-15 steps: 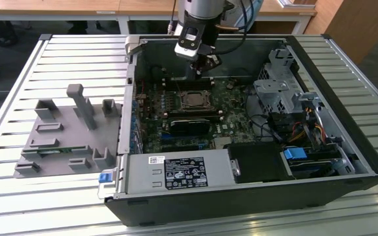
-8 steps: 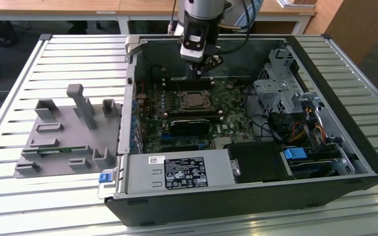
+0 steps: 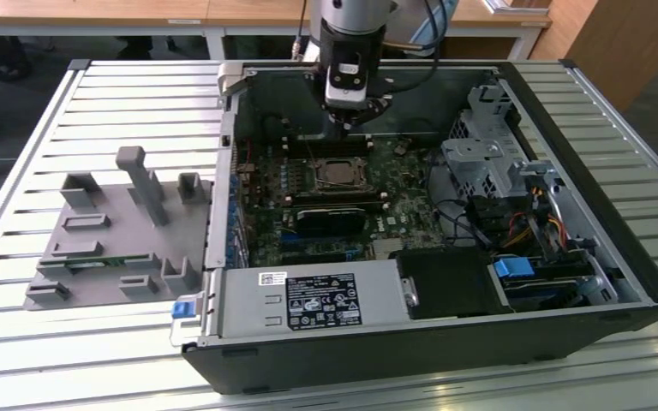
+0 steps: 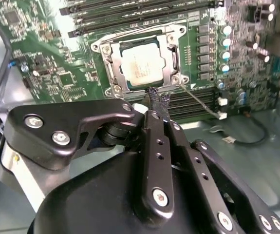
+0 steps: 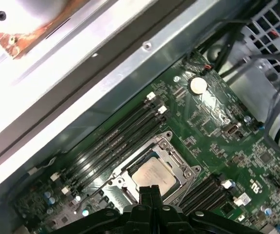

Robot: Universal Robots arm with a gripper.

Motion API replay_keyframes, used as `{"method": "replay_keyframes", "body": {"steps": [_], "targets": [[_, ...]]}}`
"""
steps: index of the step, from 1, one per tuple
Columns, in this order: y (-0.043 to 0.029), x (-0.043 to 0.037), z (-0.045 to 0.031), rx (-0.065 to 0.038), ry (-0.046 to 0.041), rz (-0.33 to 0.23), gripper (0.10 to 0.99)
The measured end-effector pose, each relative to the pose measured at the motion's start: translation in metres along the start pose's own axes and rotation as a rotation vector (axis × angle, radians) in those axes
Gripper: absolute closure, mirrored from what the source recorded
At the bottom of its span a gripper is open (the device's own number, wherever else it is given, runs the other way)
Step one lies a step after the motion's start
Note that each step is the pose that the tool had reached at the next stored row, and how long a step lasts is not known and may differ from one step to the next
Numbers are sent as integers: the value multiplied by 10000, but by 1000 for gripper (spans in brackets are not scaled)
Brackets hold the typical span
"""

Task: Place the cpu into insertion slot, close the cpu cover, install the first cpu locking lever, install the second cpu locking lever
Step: 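Install the first cpu locking lever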

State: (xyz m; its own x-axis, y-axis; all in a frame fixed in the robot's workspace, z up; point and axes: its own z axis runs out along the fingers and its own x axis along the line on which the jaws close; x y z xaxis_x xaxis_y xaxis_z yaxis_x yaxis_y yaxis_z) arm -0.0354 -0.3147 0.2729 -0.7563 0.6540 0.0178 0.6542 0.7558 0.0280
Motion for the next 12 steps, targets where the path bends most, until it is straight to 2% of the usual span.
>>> {"method": "replay_keyframes", "body": {"steps": [12], "targets": [[0, 0, 8, 38, 61, -2184, 980]]}}
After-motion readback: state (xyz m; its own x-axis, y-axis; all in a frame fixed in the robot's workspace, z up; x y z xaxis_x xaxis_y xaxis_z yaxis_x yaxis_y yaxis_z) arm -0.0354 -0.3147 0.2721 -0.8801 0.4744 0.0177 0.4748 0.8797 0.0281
